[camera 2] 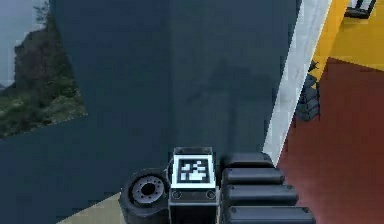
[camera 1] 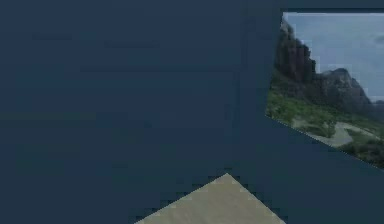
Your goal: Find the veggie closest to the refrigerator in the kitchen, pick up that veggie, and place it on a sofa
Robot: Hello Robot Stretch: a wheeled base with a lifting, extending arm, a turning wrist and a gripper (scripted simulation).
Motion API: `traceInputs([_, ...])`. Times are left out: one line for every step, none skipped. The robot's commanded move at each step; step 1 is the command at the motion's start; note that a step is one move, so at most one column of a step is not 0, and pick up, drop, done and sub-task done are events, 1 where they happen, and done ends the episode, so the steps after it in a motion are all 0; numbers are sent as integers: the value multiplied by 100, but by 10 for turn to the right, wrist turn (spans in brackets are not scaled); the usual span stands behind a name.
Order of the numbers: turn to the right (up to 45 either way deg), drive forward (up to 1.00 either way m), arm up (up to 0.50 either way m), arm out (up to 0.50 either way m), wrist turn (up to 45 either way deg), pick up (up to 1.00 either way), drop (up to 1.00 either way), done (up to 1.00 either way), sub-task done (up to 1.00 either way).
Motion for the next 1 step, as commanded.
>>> traceInputs([0,15,0,0,0,0,0,0,0])
